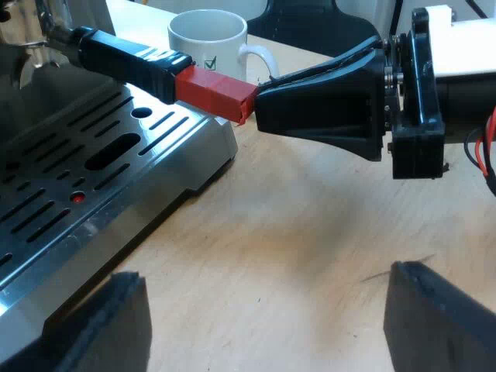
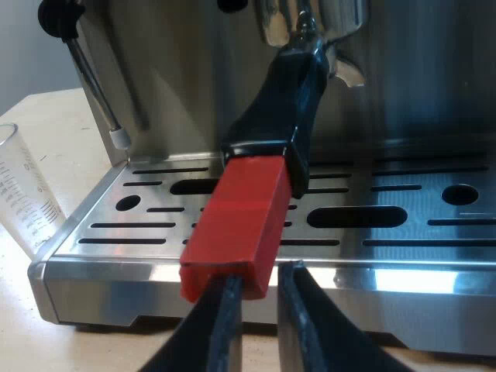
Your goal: Grind coffee beans and then tamp
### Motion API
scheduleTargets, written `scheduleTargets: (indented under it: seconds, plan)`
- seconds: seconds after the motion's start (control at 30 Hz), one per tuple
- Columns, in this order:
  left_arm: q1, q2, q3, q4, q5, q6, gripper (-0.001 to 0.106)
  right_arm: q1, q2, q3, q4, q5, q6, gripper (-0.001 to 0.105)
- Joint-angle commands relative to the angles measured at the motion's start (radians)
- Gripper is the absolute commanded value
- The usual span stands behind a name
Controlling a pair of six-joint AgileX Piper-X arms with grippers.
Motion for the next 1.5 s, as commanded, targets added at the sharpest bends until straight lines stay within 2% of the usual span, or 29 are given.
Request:
scheduleTargets:
  seconds: [0.03, 0.3, 0.47, 0.73, 0.9, 1.0, 1.13, 1.2, 1.23, 1.27, 1.33, 1.4, 1.47, 1.5]
  plan:
    - [-0.005, -0.002, -0.002, -0.014, 0.011, -0.011, 0.065, -0.014, 0.001, -0.02, -0.033, 0.066, -0.012, 0.013]
    - [-0.005, -0.002, -0.002, -0.014, 0.011, -0.011, 0.065, 0.056, -0.015, -0.02, 0.077, 0.068, -0.019, 0.013]
    - [-0.005, -0.002, -0.002, -0.014, 0.011, -0.011, 0.065, 0.094, -0.033, -0.02, 0.13, 0.122, -0.019, 0.013]
    - [-0.005, -0.002, -0.002, -0.014, 0.011, -0.011, 0.065, 0.159, -0.09, -0.017, 0.224, 0.122, -0.019, 0.013]
    - [-0.005, -0.002, -0.005, -0.014, 0.011, -0.013, 0.065, 0.218, -0.164, -0.017, 0.297, 0.12, -0.019, 0.013]
    - [-0.005, -0.002, -0.017, -0.014, 0.011, -0.052, 0.065, 0.254, -0.219, -0.017, 0.315, 0.12, -0.019, 0.013]
    - [-0.005, -0.002, -0.025, -0.014, 0.011, -0.053, 0.065, 0.291, -0.282, -0.024, 0.358, 0.142, -0.019, 0.013]
    - [-0.005, -0.002, -0.024, -0.014, 0.011, -0.053, 0.065, 0.312, -0.318, -0.045, 0.429, 0.162, -0.041, 0.014]
    - [-0.005, -0.002, -0.024, -0.014, 0.011, -0.053, 0.065, 0.314, -0.325, -0.052, 0.443, 0.162, -0.054, 0.015]
    - [-0.005, -0.002, -0.024, -0.014, 0.011, -0.047, 0.065, 0.322, -0.336, -0.07, 0.487, 0.164, -0.075, 0.021]
    - [-0.005, -0.002, -0.024, -0.016, 0.011, -0.039, 0.065, 0.323, -0.345, -0.098, 0.557, 0.164, -0.084, 0.036]
    - [-0.005, -0.002, -0.024, -0.016, 0.011, -0.025, 0.065, 0.319, -0.346, -0.142, 0.633, 0.164, -0.084, 0.057]
    - [-0.005, -0.002, -0.024, -0.016, 0.011, -0.026, 0.065, 0.319, -0.344, -0.175, 0.676, 0.154, -0.087, 0.066]
    - [-0.005, -0.002, -0.024, -0.016, 0.011, -0.026, 0.065, 0.319, -0.344, -0.196, 0.706, 0.139, -0.087, 0.067]
